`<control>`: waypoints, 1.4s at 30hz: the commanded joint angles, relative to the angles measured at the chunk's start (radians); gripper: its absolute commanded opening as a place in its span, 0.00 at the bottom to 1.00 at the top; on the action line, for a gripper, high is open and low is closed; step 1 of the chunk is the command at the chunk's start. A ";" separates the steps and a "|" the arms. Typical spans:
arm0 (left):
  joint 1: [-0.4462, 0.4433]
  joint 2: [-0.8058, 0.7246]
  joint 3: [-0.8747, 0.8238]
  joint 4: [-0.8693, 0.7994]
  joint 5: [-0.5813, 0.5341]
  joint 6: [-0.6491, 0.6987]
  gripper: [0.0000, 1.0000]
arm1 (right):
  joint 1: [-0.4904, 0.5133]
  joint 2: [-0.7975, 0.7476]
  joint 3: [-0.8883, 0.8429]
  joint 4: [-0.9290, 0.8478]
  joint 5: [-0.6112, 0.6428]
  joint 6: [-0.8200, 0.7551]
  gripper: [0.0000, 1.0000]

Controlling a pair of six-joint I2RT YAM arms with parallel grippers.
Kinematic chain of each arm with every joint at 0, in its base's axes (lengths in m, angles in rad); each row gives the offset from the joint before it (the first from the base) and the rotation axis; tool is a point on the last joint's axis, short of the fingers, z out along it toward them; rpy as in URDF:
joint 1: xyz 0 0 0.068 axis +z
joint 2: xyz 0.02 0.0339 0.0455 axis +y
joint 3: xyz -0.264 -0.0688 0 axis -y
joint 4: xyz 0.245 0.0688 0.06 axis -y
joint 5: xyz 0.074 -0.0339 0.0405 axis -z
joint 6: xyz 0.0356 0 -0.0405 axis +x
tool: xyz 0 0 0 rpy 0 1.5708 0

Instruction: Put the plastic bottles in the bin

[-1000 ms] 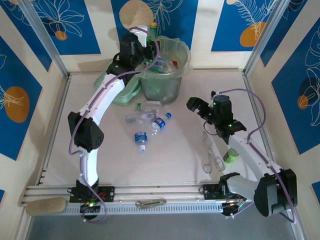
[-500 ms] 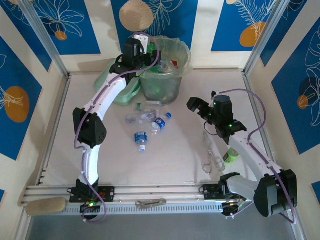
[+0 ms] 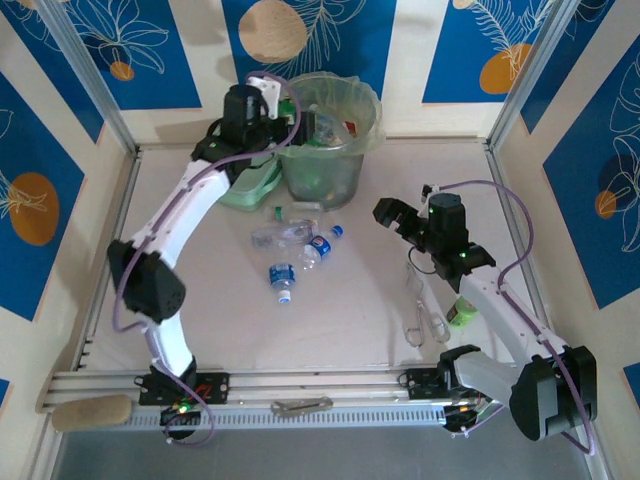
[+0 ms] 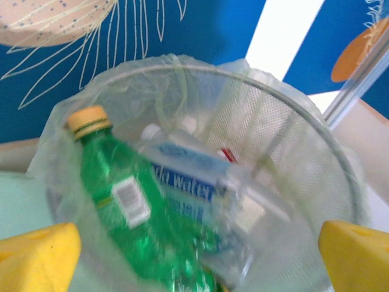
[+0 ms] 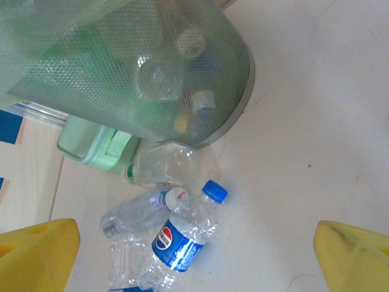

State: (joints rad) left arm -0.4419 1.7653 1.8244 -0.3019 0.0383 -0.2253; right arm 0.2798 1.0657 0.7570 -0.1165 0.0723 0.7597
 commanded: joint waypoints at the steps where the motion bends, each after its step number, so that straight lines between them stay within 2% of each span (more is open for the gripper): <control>1: -0.006 -0.182 -0.175 0.060 0.035 -0.042 1.00 | 0.033 -0.030 -0.005 -0.058 -0.049 0.001 0.99; 5: -0.006 -0.352 -0.408 0.066 0.043 -0.081 1.00 | 0.088 -0.029 0.007 -0.117 -0.074 -0.018 0.99; 12: -0.007 -0.584 -0.806 0.066 0.015 -0.203 1.00 | 0.263 0.042 0.031 -0.181 -0.044 -0.009 0.99; 16: -0.006 -0.652 -0.970 0.068 -0.012 -0.280 1.00 | 0.336 0.140 0.106 -0.264 0.027 -0.038 0.99; 19: -0.006 -0.676 -1.067 0.076 -0.017 -0.331 1.00 | 0.353 0.216 0.161 -0.335 0.122 0.055 0.99; 24: -0.006 -0.728 -1.203 0.158 -0.048 -0.428 1.00 | 0.398 0.350 0.180 -0.208 0.139 0.198 1.00; 27: -0.007 -0.746 -1.250 0.214 -0.040 -0.473 1.00 | 0.404 0.466 0.255 -0.203 0.139 0.274 1.00; 30: -0.009 -0.759 -1.274 0.237 -0.034 -0.488 1.00 | 0.407 0.563 0.338 -0.195 0.101 0.286 0.96; 42: -0.011 -0.829 -1.407 0.260 -0.015 -0.520 1.00 | 0.391 0.774 0.495 -0.175 0.162 0.353 0.87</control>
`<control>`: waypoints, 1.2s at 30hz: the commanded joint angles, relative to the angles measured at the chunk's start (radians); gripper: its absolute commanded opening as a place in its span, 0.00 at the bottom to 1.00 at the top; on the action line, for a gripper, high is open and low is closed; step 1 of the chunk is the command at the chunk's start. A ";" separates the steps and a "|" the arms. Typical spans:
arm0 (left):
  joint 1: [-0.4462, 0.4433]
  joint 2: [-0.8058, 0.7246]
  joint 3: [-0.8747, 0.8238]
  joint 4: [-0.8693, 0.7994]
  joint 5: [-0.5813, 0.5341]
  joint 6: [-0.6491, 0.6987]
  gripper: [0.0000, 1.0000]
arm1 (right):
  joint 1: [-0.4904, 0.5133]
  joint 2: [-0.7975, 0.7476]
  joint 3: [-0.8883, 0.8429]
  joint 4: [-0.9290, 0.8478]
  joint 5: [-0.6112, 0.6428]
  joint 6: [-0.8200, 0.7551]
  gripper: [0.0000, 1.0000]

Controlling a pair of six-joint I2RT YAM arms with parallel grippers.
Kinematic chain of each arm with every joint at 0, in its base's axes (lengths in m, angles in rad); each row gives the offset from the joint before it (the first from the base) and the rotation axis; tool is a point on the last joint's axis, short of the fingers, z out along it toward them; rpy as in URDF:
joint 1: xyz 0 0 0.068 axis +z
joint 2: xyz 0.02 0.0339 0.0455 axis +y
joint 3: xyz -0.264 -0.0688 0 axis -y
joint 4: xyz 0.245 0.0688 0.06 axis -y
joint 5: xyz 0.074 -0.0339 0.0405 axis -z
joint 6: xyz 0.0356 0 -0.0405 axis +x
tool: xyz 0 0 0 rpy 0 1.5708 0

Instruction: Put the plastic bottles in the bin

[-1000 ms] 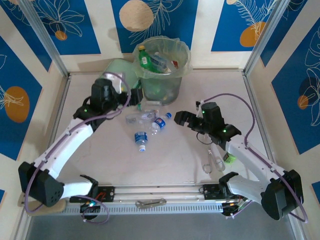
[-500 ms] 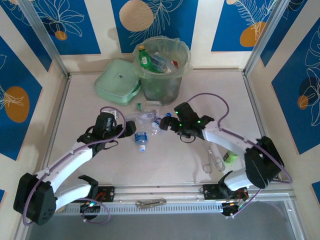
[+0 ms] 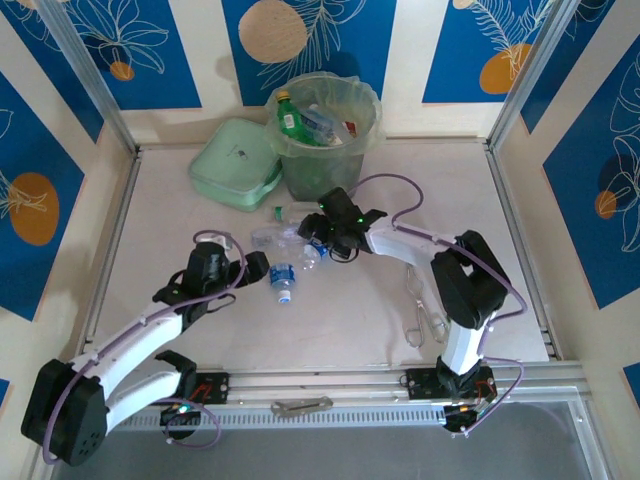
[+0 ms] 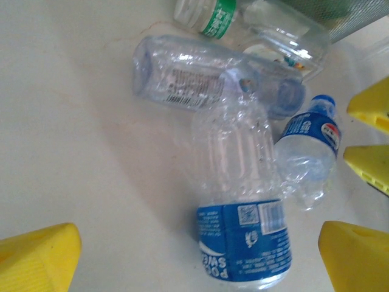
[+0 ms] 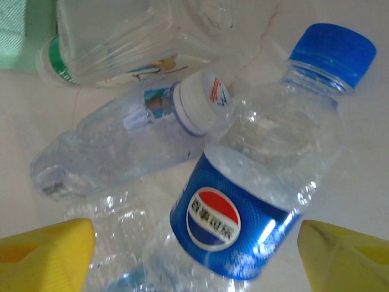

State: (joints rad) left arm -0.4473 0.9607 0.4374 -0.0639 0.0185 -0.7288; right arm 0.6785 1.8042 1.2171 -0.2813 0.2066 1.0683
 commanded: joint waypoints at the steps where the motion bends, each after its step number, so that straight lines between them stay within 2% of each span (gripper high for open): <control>1: -0.005 -0.028 -0.019 0.013 0.002 -0.010 1.00 | -0.008 0.042 0.036 -0.012 0.032 0.055 0.87; 10: -0.005 0.004 -0.005 0.043 0.000 0.008 1.00 | -0.004 0.081 0.015 -0.001 0.039 0.111 0.86; 15: -0.005 0.020 -0.005 0.052 0.006 0.004 1.00 | 0.005 0.105 0.022 0.002 0.036 0.090 0.80; 25: -0.005 0.000 -0.042 0.044 -0.017 -0.004 1.00 | 0.012 0.118 -0.017 -0.002 0.053 0.057 0.75; 36: -0.005 0.025 -0.028 0.057 -0.008 -0.007 1.00 | 0.002 0.084 -0.046 0.007 0.072 0.022 0.56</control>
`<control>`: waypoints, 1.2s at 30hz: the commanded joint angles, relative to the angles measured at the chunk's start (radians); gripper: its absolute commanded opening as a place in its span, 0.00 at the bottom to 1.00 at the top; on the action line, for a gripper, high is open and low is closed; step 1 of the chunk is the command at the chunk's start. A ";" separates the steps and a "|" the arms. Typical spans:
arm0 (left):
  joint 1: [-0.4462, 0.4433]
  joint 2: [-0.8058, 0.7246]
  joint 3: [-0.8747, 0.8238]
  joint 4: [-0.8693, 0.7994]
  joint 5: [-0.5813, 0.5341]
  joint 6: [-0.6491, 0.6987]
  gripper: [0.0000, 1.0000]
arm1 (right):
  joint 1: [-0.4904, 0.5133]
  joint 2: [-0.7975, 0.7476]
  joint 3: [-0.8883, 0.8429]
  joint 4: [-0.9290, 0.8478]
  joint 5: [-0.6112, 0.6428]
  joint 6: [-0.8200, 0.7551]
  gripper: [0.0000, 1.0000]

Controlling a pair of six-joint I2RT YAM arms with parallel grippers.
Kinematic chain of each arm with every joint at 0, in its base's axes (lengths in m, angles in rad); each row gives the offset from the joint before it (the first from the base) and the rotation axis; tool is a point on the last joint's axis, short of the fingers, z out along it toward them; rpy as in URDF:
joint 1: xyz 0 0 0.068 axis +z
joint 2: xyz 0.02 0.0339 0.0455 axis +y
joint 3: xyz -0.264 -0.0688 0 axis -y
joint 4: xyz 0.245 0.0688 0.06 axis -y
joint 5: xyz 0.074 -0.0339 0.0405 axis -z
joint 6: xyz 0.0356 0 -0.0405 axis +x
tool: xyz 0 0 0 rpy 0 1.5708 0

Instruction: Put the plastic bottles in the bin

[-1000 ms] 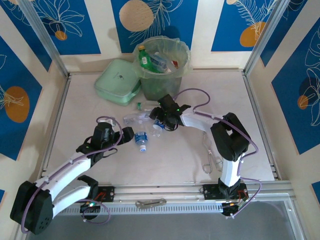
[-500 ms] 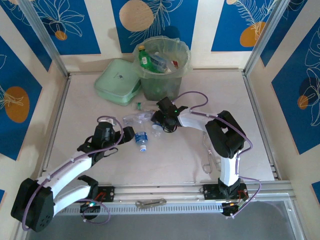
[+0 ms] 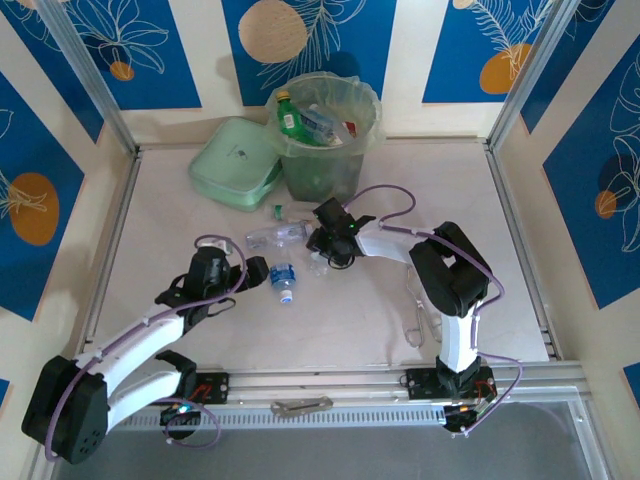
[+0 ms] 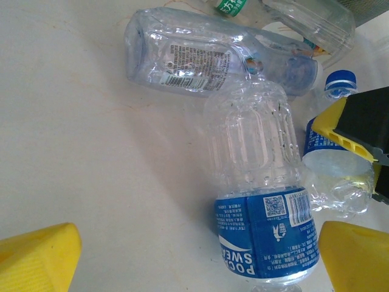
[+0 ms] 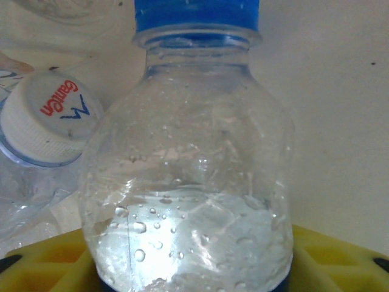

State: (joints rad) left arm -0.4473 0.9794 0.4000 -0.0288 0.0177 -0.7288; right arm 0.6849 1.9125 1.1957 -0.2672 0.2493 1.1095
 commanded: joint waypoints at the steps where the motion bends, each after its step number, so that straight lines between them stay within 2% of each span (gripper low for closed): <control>1: -0.006 0.007 0.010 0.022 -0.006 -0.007 1.00 | -0.005 -0.032 -0.029 -0.005 0.030 -0.025 0.55; 10: -0.005 -0.001 0.003 0.011 -0.010 -0.003 1.00 | -0.020 -0.218 -0.123 0.089 0.028 -0.165 0.51; 20: -0.005 0.056 0.021 0.045 0.011 0.012 1.00 | -0.096 -0.471 -0.176 0.094 0.050 -0.290 0.49; 28: -0.005 0.110 0.046 0.076 0.034 0.020 1.00 | -0.190 -0.597 -0.103 0.062 0.042 -0.411 0.48; 36: -0.006 0.159 0.073 0.087 0.058 0.028 1.00 | -0.300 -0.583 0.060 0.074 -0.038 -0.506 0.48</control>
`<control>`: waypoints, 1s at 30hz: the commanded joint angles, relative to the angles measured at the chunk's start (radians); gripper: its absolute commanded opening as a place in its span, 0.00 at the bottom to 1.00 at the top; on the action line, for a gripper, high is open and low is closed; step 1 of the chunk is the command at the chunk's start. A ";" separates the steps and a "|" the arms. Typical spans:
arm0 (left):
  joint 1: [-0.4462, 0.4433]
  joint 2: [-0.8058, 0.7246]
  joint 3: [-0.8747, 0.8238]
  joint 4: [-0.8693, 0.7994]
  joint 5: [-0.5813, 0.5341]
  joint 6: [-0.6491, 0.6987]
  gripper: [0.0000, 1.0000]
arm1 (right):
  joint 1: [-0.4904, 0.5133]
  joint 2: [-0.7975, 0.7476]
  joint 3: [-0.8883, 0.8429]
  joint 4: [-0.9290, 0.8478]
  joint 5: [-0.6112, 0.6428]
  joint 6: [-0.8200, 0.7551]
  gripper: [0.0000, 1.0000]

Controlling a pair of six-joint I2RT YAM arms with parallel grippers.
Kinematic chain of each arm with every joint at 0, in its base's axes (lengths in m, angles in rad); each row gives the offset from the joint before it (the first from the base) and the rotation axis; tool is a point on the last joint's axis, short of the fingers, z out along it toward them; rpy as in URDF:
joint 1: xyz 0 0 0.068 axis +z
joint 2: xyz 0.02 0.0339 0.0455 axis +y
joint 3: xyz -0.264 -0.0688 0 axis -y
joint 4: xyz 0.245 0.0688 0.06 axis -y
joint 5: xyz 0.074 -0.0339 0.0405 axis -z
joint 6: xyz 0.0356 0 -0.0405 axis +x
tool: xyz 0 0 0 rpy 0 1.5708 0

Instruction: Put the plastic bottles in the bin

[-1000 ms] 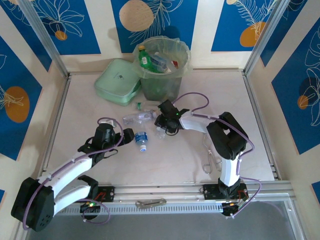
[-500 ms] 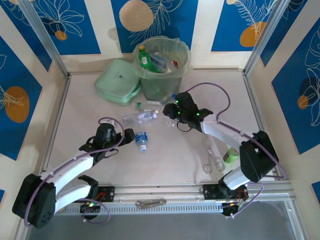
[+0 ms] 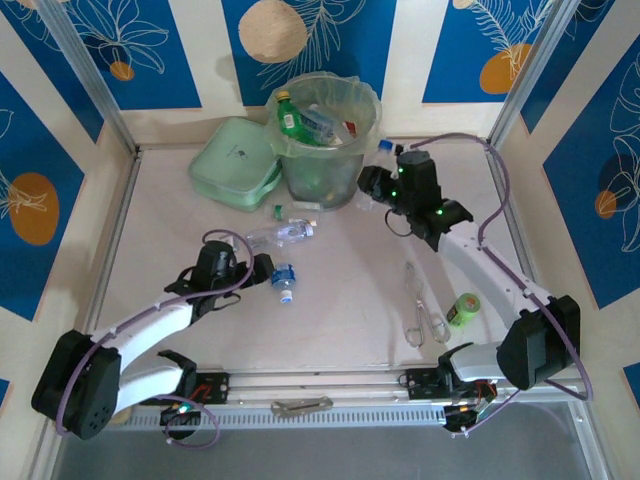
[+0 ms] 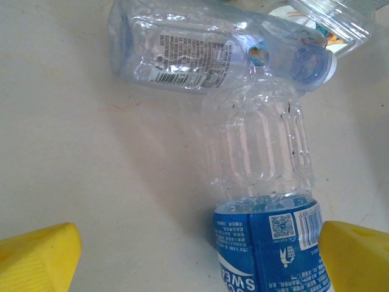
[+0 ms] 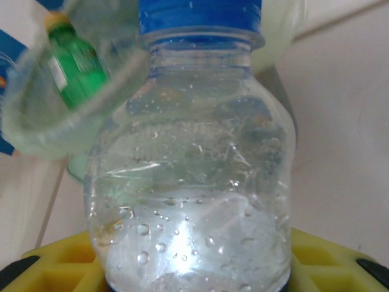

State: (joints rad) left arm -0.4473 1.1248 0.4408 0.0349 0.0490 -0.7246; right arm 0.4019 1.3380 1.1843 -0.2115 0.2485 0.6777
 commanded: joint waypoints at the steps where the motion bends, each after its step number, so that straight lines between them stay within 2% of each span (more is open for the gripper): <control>1: -0.005 0.019 0.033 0.025 0.031 0.022 1.00 | -0.021 -0.001 0.094 0.025 -0.034 -0.096 0.48; 6: -0.005 0.024 0.039 0.017 0.046 0.022 1.00 | -0.034 0.110 0.281 0.018 -0.024 -0.195 0.49; 14: -0.007 0.004 0.032 -0.020 0.058 0.027 1.00 | -0.037 0.356 0.589 0.009 -0.043 -0.257 0.49; 24: -0.007 -0.089 0.006 -0.097 0.033 0.036 1.00 | -0.019 0.728 1.107 -0.252 -0.078 -0.277 0.50; 30: -0.006 -0.125 -0.007 -0.122 0.022 0.042 1.00 | 0.001 0.848 1.252 -0.334 -0.080 -0.260 0.51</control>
State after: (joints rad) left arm -0.4473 1.0199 0.4496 -0.0467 0.0849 -0.7040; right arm 0.3889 2.1586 2.3764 -0.4732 0.1867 0.4213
